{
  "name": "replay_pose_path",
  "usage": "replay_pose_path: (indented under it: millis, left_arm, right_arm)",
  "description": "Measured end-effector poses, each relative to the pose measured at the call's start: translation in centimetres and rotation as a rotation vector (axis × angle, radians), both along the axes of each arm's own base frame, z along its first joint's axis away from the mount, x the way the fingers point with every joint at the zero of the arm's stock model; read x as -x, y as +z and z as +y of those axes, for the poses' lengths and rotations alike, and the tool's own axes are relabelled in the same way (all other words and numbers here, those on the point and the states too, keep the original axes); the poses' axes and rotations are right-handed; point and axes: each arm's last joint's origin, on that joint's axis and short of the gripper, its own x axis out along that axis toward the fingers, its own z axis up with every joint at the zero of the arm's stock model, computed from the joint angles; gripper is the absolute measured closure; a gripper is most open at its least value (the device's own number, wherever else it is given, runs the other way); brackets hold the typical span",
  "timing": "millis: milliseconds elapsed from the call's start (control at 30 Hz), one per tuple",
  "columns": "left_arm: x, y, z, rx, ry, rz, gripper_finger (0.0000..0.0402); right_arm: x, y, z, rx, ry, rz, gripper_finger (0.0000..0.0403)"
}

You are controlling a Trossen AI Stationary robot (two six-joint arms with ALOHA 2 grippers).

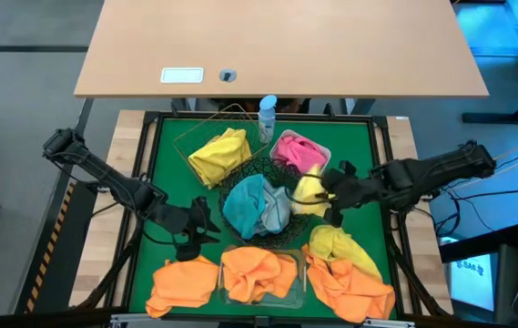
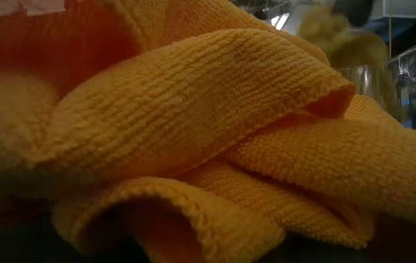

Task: Sort microfiber towel by color & place in baskets
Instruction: Put the yellow microfiber towel into the brown wire basket

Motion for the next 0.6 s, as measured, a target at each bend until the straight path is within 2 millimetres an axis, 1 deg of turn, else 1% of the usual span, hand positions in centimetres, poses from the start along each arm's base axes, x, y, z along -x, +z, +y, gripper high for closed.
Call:
replay_pose_path:
  millis: [133, 233, 433, 600]
  left_arm:
    - [0.1, 0.0, -0.1, 0.001, -0.006, 0.0, 0.0266]
    - [0.1, 0.0, -0.1, 0.001, -0.006, 0.0, 0.0266]
    - [0.1, 0.0, -0.1, 0.001, -0.005, 0.0, 0.0266]
    - [0.1, 0.0, -0.1, 0.001, -0.005, 0.0, 0.0266]
  right_arm:
    - [-0.7, 2.4, 0.1, 0.034, 0.039, -0.136, 0.0397]
    - [-1.4, 3.7, 0.3, 0.053, 0.092, -0.253, 0.0397]
    - [-2.5, 5.5, 0.7, 0.108, 0.182, -0.454, 0.04]
    - [-3.3, 6.6, -0.2, 0.15, 0.202, -0.566, 0.0398]
